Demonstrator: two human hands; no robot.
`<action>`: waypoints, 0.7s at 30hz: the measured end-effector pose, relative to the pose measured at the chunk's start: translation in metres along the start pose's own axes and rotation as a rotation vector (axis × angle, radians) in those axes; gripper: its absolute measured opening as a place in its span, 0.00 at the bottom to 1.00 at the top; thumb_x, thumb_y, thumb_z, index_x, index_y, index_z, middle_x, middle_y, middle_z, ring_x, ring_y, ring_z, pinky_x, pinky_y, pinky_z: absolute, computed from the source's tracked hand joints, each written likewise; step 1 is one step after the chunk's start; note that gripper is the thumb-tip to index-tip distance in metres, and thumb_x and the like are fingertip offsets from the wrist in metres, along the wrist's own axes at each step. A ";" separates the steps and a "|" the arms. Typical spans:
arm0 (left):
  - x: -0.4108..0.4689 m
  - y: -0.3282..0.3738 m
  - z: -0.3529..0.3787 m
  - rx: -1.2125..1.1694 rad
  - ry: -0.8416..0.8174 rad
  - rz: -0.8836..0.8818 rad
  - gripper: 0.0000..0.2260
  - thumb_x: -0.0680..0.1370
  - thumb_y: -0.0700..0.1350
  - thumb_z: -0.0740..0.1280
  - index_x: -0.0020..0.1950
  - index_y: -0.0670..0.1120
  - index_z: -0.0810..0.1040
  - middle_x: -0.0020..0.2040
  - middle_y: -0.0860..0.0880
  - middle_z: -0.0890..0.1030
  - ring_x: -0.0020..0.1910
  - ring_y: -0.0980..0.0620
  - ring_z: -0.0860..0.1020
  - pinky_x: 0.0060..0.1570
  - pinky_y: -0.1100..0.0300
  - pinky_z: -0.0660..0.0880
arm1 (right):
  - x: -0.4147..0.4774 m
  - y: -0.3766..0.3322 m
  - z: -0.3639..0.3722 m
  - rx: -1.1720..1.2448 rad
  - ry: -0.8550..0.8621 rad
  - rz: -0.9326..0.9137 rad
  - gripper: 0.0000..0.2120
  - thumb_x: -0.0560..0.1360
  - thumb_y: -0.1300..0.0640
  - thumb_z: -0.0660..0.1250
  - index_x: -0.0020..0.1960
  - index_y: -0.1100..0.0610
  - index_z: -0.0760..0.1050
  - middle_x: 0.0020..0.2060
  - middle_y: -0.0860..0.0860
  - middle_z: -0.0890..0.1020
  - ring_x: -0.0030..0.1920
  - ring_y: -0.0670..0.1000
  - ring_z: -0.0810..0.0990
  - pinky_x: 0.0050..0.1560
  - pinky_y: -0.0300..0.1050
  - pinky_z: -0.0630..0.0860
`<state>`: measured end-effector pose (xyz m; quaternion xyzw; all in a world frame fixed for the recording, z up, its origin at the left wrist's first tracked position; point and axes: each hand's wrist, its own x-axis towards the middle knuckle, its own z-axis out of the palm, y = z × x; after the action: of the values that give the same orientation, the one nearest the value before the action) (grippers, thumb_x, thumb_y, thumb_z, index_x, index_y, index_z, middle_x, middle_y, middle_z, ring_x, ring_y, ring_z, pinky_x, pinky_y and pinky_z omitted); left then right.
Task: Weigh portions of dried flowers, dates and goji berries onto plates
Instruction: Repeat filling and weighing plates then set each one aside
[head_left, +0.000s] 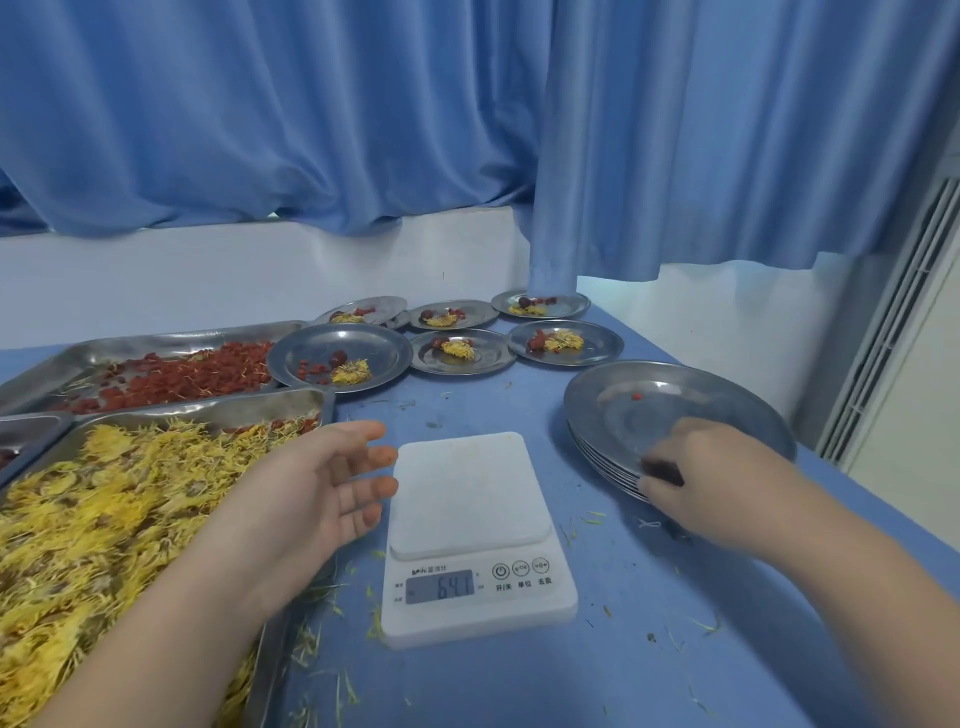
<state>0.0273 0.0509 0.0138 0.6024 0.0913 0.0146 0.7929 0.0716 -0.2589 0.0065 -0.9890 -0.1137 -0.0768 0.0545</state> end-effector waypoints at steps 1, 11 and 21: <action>-0.001 0.000 -0.002 -0.006 0.006 0.007 0.08 0.78 0.44 0.64 0.54 0.45 0.79 0.37 0.47 0.83 0.31 0.50 0.80 0.35 0.55 0.73 | 0.000 -0.002 0.000 -0.009 0.015 0.018 0.16 0.73 0.48 0.62 0.28 0.48 0.63 0.36 0.46 0.73 0.38 0.49 0.74 0.36 0.46 0.72; -0.006 -0.004 -0.007 0.004 -0.041 0.032 0.09 0.78 0.44 0.64 0.54 0.45 0.81 0.38 0.47 0.83 0.32 0.50 0.81 0.28 0.60 0.76 | -0.008 -0.010 -0.008 0.169 0.217 0.072 0.06 0.69 0.49 0.69 0.35 0.45 0.74 0.34 0.41 0.76 0.38 0.42 0.75 0.37 0.45 0.75; -0.010 -0.002 -0.008 0.022 0.006 0.059 0.09 0.79 0.43 0.63 0.55 0.44 0.80 0.38 0.47 0.83 0.32 0.50 0.80 0.30 0.59 0.75 | -0.007 -0.019 -0.004 0.091 0.652 -0.158 0.12 0.59 0.73 0.75 0.32 0.58 0.79 0.29 0.50 0.75 0.33 0.58 0.75 0.32 0.44 0.69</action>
<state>0.0156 0.0563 0.0107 0.6135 0.0763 0.0386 0.7850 0.0600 -0.2428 0.0114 -0.8972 -0.1700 -0.3877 0.1257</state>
